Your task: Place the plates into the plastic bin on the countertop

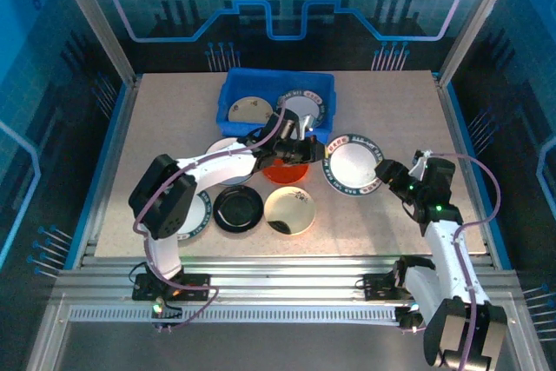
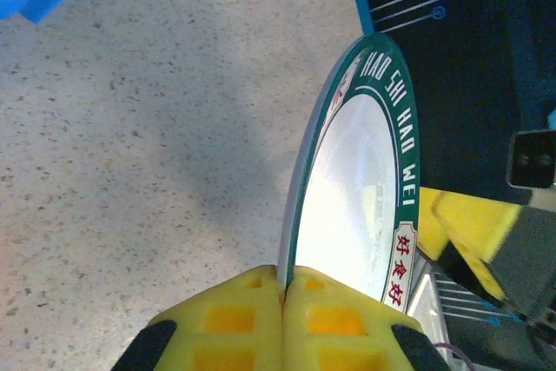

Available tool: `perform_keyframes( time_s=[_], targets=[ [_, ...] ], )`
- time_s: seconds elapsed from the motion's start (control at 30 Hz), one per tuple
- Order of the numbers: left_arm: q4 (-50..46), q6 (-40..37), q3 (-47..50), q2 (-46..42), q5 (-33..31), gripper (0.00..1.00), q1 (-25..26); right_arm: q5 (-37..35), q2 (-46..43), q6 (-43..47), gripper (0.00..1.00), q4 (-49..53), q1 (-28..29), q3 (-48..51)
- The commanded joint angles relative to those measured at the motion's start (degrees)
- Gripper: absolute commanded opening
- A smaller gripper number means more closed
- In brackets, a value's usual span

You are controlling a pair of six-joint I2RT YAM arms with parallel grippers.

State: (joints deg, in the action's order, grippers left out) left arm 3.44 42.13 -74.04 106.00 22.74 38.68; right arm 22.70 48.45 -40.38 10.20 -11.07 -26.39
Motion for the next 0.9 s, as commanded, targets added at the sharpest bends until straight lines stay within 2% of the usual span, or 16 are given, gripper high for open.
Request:
perform_keyframes(
  time_s=[0.0,0.07,0.13,0.2,0.23,0.3,0.33,0.37,0.5,0.57,0.63,0.67,0.87],
  targets=[
    [3.5,1.5,0.9,-2.7,4.1,0.0,-0.1,3.8,1.3,2.9,0.62,-1.6,-1.0,-2.5],
    [5.8,3.1,1.7,-2.6,5.3,0.0,-0.2,5.1,1.5,2.6,0.59,-2.9,-0.9,-2.0],
    [6.4,3.5,1.9,-2.4,5.9,0.0,-0.1,6.4,1.3,1.8,0.47,-5.0,-0.9,-1.5],
    [6.3,3.6,2.3,-2.3,6.2,0.0,-0.2,7.7,1.2,0.6,0.05,-7.3,-0.9,-0.9],
    [5.9,3.6,2.3,-2.3,6.1,0.0,-0.2,7.9,1.2,-0.3,0.0,-8.0,-0.9,-0.8],
    [5.5,3.8,2.2,-2.2,6.2,0.0,-0.3,9.0,1.7,-1.5,0.0,-9.7,-0.6,-0.4],
    [5.5,4.1,2.1,-2.1,6.4,0.06,-0.4,9.8,2.1,-2.2,0.0,-10.7,-0.6,-0.3],
    [5.7,4.3,2.0,-2.0,6.6,0.19,-0.5,10.5,2.5,-3.1,0.0,-12.2,-0.4,0.1],
    [7.2,5.4,2.2,-1.7,7.1,0.27,-0.8,13.3,4.5,-6.6,0.0,-18.4,0.4,1.7],
    [7.8,5.8,2.4,-1.6,7.2,0.21,-0.9,13.9,5.3,-8.5,0.0,-21.1,1.0,2.5],
    [8.2,6.4,2.7,-1.7,7.1,0.04,-1.1,13.8,5.7,-9.3,0.0,-22.1,1.5,2.9],
    [8.7,6.7,3.1,-1.8,7.1,0.0,-1.2,13.8,5.8,-9.4,0.0,-22.1,1.7,3.0],
    [11.4,8.4,4.6,-2.4,7.7,0.0,-2.7,13.4,6.8,-8.3,0.0,-20.4,2.3,1.9]
  ],
)
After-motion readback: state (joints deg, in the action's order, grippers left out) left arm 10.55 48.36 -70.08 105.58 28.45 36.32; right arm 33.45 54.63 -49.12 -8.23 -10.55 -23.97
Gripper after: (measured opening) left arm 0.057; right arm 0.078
